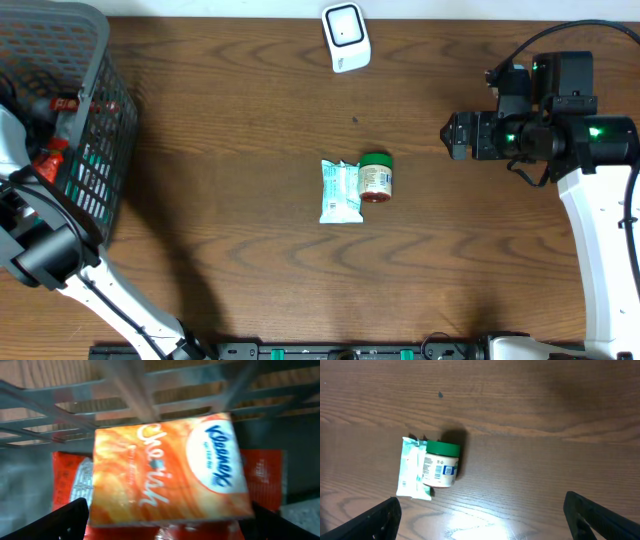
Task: Scan the item barcode
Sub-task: 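Lower the left gripper into the basket and grasp the orange Kleenex tissue pack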
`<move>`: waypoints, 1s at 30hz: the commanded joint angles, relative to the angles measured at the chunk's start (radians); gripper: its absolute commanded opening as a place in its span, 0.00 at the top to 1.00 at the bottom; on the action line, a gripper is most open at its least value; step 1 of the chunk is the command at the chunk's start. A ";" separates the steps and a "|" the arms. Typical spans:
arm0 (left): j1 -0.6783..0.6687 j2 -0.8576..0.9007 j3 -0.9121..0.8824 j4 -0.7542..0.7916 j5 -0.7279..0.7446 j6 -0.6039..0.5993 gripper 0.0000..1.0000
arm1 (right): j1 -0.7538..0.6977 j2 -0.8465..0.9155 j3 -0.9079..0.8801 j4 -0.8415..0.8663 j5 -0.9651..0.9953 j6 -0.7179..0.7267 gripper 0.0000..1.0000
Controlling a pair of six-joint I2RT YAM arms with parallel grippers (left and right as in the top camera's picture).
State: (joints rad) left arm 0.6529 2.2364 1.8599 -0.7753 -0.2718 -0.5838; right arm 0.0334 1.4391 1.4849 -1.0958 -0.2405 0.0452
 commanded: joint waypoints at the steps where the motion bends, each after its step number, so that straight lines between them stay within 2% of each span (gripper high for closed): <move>1: 0.019 -0.027 -0.004 0.006 -0.019 -0.024 0.05 | -0.006 0.001 0.011 -0.001 -0.011 0.010 0.01; 3: 0.023 -0.027 -0.004 0.015 -0.019 -0.019 0.07 | -0.006 0.001 0.011 -0.001 -0.011 0.010 0.01; 5: 0.025 -0.030 -0.002 0.029 -0.018 0.001 0.21 | -0.006 0.001 0.011 -0.001 -0.011 0.010 0.01; 8: 0.025 -0.047 -0.001 0.063 -0.018 0.074 0.32 | -0.006 0.001 0.011 -0.001 -0.011 0.010 0.01; 9: 0.025 -0.055 -0.001 0.069 -0.018 0.093 0.41 | -0.006 0.001 0.011 -0.001 -0.011 0.010 0.01; 11: 0.025 -0.060 -0.001 0.071 -0.018 0.102 0.45 | -0.006 0.001 0.011 -0.001 -0.012 0.010 0.01; 15: 0.023 -0.078 -0.001 0.063 -0.018 0.101 0.46 | -0.006 0.001 0.011 -0.001 -0.011 0.010 0.01; 19: 0.009 -0.137 -0.001 0.035 -0.017 0.101 0.50 | -0.006 0.001 0.011 -0.001 -0.011 0.010 0.01; 26: -0.060 -0.347 -0.001 -0.108 -0.017 0.100 0.50 | -0.006 0.001 0.011 -0.001 -0.011 0.010 0.01; 30: -0.123 -0.484 -0.001 -0.181 0.073 0.101 0.48 | -0.006 0.001 0.011 -0.001 -0.011 0.010 0.01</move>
State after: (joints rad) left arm 0.5827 1.8690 1.8576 -0.9161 -0.2634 -0.4957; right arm 0.0334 1.4391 1.4849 -1.0958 -0.2405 0.0452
